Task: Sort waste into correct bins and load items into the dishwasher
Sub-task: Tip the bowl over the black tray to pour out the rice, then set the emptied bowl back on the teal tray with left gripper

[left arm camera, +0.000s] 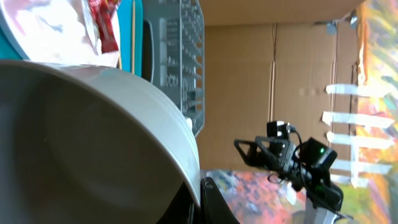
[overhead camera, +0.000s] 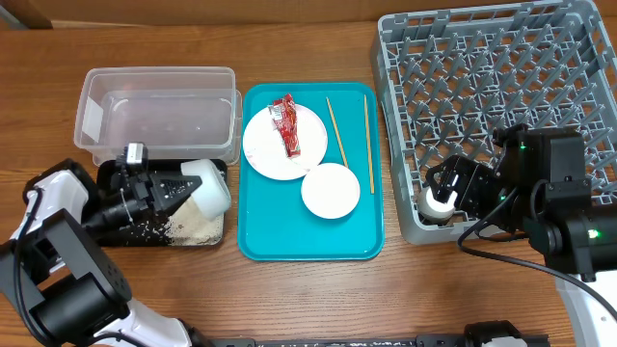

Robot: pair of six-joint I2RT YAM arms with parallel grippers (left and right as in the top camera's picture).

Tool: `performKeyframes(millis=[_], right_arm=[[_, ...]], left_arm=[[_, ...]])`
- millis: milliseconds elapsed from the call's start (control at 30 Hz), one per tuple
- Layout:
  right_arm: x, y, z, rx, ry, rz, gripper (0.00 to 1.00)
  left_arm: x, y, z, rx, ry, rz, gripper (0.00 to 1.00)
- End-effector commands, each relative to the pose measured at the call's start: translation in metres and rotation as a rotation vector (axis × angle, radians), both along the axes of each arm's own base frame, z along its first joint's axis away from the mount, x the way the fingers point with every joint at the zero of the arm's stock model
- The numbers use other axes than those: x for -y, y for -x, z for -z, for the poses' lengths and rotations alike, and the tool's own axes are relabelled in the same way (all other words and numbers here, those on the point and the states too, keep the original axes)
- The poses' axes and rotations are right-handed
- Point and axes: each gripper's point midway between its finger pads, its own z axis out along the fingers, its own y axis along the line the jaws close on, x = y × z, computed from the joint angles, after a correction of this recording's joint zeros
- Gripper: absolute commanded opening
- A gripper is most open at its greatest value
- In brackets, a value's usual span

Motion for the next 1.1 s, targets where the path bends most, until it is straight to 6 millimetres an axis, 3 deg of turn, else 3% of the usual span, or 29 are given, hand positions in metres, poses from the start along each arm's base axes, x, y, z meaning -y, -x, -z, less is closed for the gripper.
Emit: performKeyframes(millis=[0, 133, 233, 433, 533, 633, 833, 1033, 1067], right_arm=[[0.001, -0.002, -0.01, 0.038, 0.0, -0.003, 0.93], [0.001, -0.002, -0.01, 0.039, 0.0, -0.003, 0.93], [0.001, -0.003, -0.011, 0.042, -0.001, -0.003, 0.93], [0.001, -0.003, -0.011, 0.042, -0.001, -0.002, 0.93], [0.001, -0.003, -0.011, 0.041, -0.001, -0.003, 0.93], [0.001, -0.003, -0.011, 0.041, -0.001, -0.003, 0.93], [0.001, -0.003, -0.011, 0.043, -0.001, -0.002, 0.94], [0.001, -0.003, -0.011, 0.042, -0.001, -0.003, 0.95], [0.001, -0.003, -0.011, 0.042, -0.001, -0.003, 0.96]], left_arm=[[0.018, 0.004, -0.021, 0.111, -0.051, 0.053, 0.04], [0.052, 0.017, -0.041, 0.139, -0.067, 0.151, 0.04], [0.08, 0.027, -0.041, 0.121, -0.101, 0.256, 0.04], [0.1, 0.029, 0.021, -0.192, -0.45, 0.355, 0.04], [0.118, 0.027, 0.039, -0.213, -0.615, 0.38, 0.04], [0.118, 0.028, 0.077, -0.28, -0.997, 0.337, 0.04], [0.129, 0.028, 0.098, -0.201, -1.431, 0.208, 0.05], [0.156, 0.037, 0.104, -0.13, -1.486, 0.234, 0.38], [0.158, 0.036, 0.1, -0.118, -1.482, 0.236, 0.4]])
